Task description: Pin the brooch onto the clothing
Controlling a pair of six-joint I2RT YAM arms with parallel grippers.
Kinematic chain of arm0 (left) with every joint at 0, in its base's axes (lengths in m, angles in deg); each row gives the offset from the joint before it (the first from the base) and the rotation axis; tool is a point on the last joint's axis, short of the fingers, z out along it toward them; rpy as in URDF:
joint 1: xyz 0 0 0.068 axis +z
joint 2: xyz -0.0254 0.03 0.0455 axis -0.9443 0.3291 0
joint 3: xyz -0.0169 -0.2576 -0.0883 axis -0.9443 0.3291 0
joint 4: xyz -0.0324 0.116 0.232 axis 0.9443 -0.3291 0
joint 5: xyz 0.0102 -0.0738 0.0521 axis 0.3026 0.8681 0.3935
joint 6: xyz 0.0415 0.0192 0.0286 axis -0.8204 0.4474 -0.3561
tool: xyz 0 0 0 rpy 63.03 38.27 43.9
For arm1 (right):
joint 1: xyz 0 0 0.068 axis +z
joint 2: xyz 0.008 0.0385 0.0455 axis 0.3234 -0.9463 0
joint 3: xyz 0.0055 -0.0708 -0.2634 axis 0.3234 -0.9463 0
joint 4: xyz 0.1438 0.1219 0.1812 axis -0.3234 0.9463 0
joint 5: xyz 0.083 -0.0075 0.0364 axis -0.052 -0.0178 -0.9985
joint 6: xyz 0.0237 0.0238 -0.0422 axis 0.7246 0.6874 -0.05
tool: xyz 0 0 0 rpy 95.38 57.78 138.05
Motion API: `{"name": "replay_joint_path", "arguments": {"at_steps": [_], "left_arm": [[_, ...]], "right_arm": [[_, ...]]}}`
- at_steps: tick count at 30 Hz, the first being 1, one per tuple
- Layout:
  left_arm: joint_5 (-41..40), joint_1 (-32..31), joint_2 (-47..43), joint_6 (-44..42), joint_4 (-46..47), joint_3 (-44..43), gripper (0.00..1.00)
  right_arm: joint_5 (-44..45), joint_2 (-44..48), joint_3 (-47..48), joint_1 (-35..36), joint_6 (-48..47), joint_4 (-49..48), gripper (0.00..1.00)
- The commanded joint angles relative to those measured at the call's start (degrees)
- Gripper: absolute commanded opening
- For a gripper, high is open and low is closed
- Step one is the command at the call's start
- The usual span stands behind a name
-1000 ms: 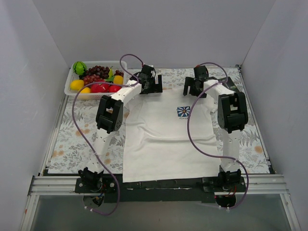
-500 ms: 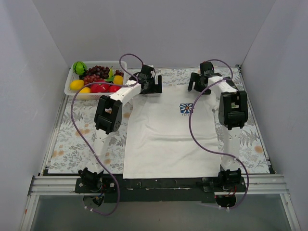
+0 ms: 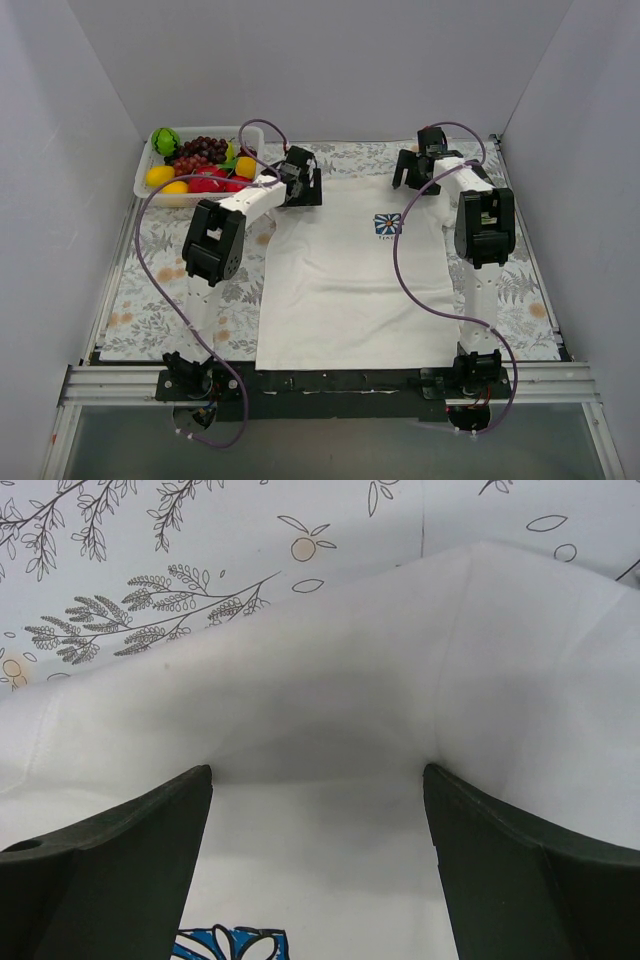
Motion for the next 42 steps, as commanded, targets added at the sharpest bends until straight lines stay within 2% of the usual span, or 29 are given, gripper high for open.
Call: {"name": "replay_joint_path", "arguments": {"at_steps": [1, 10, 17, 20, 26, 28, 30, 36, 40, 42], "left_arm": [[-5.49, 0.66, -8.76, 1.09, 0.85, 5.69, 0.80], [-4.17, 4.00, -12.81, 2.58, 1.82, 13.33, 0.82], [-3.47, 5.41, -14.04, 2.23, 2.96, 14.84, 0.83], [-0.84, 5.41, -15.18, 2.32, 3.84, 14.40, 0.84], [8.30, 5.14, -21.32, 2.94, 7.96, 14.84, 0.92], [13.11, 5.14, -23.09, 3.38, 9.37, 15.63, 0.95], [14.63, 5.05, -25.54, 3.90, 10.34, 15.98, 0.96], [11.30, 5.23, -31.61, 4.69, 10.70, 20.19, 0.98], [12.78, 7.42, -38.28, 8.90, 13.06, 28.09, 0.95], [17.52, 10.76, -40.84, 11.01, 15.87, 34.33, 0.92]], "right_arm": [[1.95, -1.79, -0.94, -2.23, -0.44, 2.62, 0.94], [1.51, -2.05, -1.38, -3.20, -0.09, 2.63, 0.94], [-0.25, -1.70, -0.68, -3.20, -0.53, 3.24, 0.93], [-1.48, -0.48, 0.20, -2.85, -1.58, 3.94, 0.94], [-5.68, 4.54, 1.08, -1.53, -2.64, 4.38, 0.95], [-7.10, 6.55, 1.60, -0.74, -2.99, 4.65, 0.95], [-7.55, 7.88, 1.78, 0.40, -3.25, 5.09, 0.95], [-8.60, 12.62, 0.64, 5.93, -4.57, 5.44, 0.95], [-10.44, 16.13, -2.78, 10.59, -4.93, 3.34, 0.95], [-13.76, 17.54, -6.47, 13.14, -4.66, 0.71, 0.94]]}}
